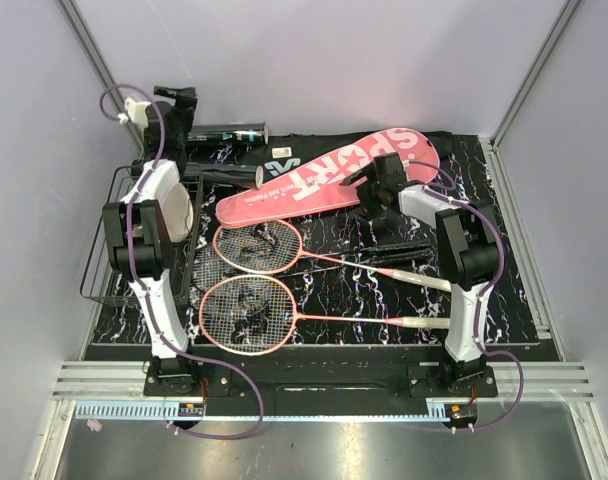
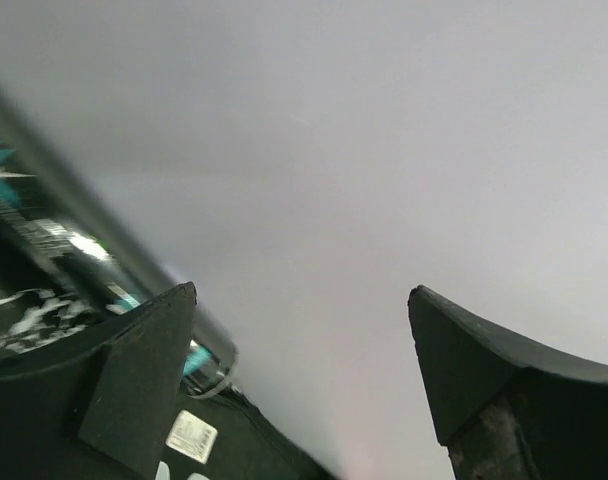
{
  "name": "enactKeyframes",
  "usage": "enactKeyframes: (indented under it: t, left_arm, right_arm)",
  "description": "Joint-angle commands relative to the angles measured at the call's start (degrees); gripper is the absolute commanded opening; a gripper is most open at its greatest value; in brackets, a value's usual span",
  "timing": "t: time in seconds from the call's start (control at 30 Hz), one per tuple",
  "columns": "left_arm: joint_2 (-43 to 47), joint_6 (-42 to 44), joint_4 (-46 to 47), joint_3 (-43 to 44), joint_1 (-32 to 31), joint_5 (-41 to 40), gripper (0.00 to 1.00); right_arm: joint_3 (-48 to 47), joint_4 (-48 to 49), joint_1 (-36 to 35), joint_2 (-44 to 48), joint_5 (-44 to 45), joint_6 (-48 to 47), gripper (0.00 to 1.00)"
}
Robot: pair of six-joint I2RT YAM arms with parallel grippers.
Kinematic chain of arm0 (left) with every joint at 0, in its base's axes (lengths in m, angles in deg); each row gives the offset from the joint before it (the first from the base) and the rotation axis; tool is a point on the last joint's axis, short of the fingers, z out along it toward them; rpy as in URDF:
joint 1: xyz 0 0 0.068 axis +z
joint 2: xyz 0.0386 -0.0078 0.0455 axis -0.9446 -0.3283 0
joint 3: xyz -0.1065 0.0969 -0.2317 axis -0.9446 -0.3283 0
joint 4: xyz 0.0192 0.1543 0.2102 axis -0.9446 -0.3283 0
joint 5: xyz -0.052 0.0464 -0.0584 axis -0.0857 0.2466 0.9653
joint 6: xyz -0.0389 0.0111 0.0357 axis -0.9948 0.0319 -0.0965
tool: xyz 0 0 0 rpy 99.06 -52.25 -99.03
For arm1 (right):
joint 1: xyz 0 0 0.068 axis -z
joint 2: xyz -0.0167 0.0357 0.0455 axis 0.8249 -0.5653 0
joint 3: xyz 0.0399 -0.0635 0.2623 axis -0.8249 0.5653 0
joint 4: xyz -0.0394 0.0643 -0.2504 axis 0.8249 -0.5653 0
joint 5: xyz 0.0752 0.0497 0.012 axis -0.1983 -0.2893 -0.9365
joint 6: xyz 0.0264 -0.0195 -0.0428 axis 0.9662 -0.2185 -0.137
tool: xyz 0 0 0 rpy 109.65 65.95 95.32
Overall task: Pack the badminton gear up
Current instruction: Place the shuttle tube at the center of the board, then pick up the racket bag from the center of the board.
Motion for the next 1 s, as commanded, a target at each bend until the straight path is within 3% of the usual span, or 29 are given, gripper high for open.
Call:
enactKeyframes:
  t: [0.0, 0.17, 0.37, 0.5, 0.53, 0.6, 0.77, 0.97]
  left_arm:
    - [1.88, 21.08, 4.34, 7.99, -4.46, 16.46, 0.89]
    - [-5.32, 34.74, -12.98, 21.71, -9.91, 29.3, 0.85]
    - [-4.46, 50.74, -24.14, 21.38, -14.92, 31.51, 0.85]
    - [-2.96, 57.07, -30.73, 20.94, -16.94, 33.44, 0.85]
    - [-2.7, 58.21, -31.71, 21.11, -17.3, 34.06, 0.86]
    - [-2.61, 61.38, -35.47, 22.25, -18.17, 34.85, 0.86]
    - [-7.96, 62.18, -41.38, 29.01, -18.88, 39.6, 0.88]
    - [-15.17, 59.99, -39.98, 33.94, -21.25, 39.69, 0.92]
  right_arm:
    - [3.62, 2.29, -0.8, 2.13, 4.23, 9.67, 0.92]
    - [2.13, 4.41, -1.24, -2.08, 6.25, 13.72, 0.85]
    - [1.25, 9.4, -2.39, -4.9, 14.85, 15.83, 0.72]
    - [3.09, 15.2, -2.21, -5.61, 17.07, 15.67, 0.38]
    - [5.36, 17.57, -1.95, -5.08, 17.07, 15.06, 0.17]
    - [7.83, 25.3, -1.08, -3.15, 14.36, 13.3, 0.02]
    - [11.88, 46.13, 6.38, -1.91, -7.05, 9.95, 0.0]
    - [11.35, 44.83, 10.88, 2.04, -26.65, 5.12, 0.0]
